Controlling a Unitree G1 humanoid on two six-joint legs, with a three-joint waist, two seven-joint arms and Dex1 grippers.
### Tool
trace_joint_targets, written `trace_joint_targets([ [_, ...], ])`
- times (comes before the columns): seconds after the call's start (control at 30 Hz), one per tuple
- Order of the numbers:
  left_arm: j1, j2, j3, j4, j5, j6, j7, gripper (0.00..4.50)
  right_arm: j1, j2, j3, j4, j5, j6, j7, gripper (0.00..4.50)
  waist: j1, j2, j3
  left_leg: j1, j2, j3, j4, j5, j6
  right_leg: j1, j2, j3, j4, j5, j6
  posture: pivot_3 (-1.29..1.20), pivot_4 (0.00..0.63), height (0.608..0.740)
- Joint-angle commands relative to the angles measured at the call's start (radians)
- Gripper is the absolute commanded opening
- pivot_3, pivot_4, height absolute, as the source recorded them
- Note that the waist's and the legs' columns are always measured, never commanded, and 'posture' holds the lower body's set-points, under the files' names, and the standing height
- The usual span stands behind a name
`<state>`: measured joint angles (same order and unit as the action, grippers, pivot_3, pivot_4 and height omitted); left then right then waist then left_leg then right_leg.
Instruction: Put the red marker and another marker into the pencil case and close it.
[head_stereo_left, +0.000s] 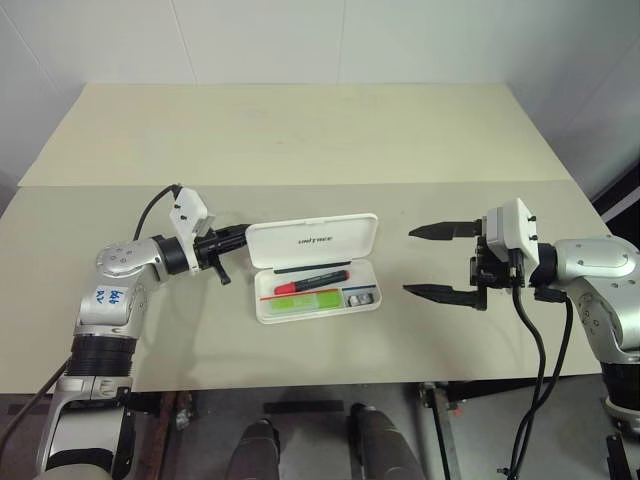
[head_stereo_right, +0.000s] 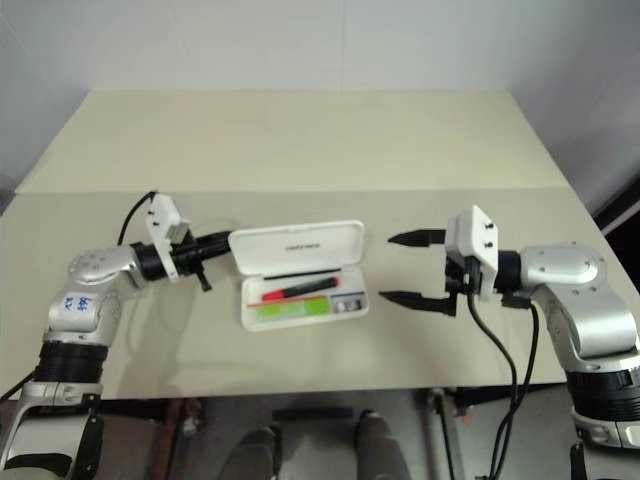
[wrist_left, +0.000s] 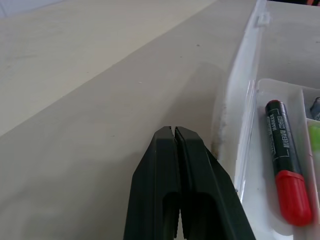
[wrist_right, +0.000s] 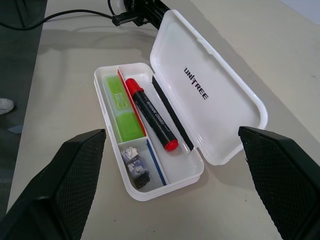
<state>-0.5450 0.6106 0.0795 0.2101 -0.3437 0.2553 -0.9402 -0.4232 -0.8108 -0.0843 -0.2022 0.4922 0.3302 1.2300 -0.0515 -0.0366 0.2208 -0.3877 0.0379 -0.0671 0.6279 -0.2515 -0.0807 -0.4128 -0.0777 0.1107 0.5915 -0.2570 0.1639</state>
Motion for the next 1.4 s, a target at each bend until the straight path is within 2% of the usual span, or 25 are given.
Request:
trace_joint_targets([
  [0.03,-0.013,0.019,-0.001,-0.073,-0.042,-0.015,-0.085,0.02,-0.010,0.007,-0.004,-0.033,0.016,-0.007,-0.011,4.50,0.000,0.000,0.000,0.000,0.000,0.000,0.000,0.000,0.000,0.000,0.000,0.000,0.000,0.000,0.000,0.00,0.150,0.740],
  [0.23,0.018,0.048,-0.033,-0.126,-0.060,-0.042,-0.236,0.02,-0.009,0.013,0.002,-0.034,0.014,-0.006,-0.017,4.50,0.000,0.000,0.000,0.000,0.000,0.000,0.000,0.000,0.000,0.000,0.000,0.000,-0.001,-0.001,-0.002,0.00,0.150,0.740],
  [0.47,0.043,0.100,-0.127,-0.171,0.016,-0.087,-0.323,0.02,-0.008,0.020,0.007,-0.042,0.014,-0.003,-0.030,4.50,-0.001,0.000,0.000,0.000,0.000,0.000,0.000,0.000,0.000,0.000,0.000,0.000,-0.001,-0.002,-0.003,0.00,0.150,0.740],
  [0.63,0.034,0.094,-0.169,-0.164,0.069,-0.110,-0.305,0.02,-0.004,0.021,0.007,-0.050,0.015,-0.001,-0.039,4.50,-0.001,0.000,0.000,0.000,0.000,0.000,0.000,0.000,0.000,0.000,0.000,0.000,-0.001,-0.004,-0.008,0.00,0.150,0.740],
  [0.97,-0.005,0.093,-0.260,-0.167,0.184,-0.080,-0.260,0.02,0.018,0.030,0.005,-0.073,0.019,0.003,-0.069,4.50,-0.001,0.000,0.000,0.000,0.000,0.000,0.000,0.000,0.000,0.000,0.000,0.000,0.000,-0.004,-0.008,0.00,0.150,0.740],
  [1.4,0.026,0.099,-0.304,-0.252,0.211,0.027,-0.239,0.02,0.045,0.037,0.001,-0.098,0.026,0.002,-0.100,4.50,-0.001,0.000,0.000,0.000,0.000,0.000,0.001,0.000,0.000,0.001,0.000,0.000,0.000,-0.004,-0.008,0.00,0.150,0.740],
])
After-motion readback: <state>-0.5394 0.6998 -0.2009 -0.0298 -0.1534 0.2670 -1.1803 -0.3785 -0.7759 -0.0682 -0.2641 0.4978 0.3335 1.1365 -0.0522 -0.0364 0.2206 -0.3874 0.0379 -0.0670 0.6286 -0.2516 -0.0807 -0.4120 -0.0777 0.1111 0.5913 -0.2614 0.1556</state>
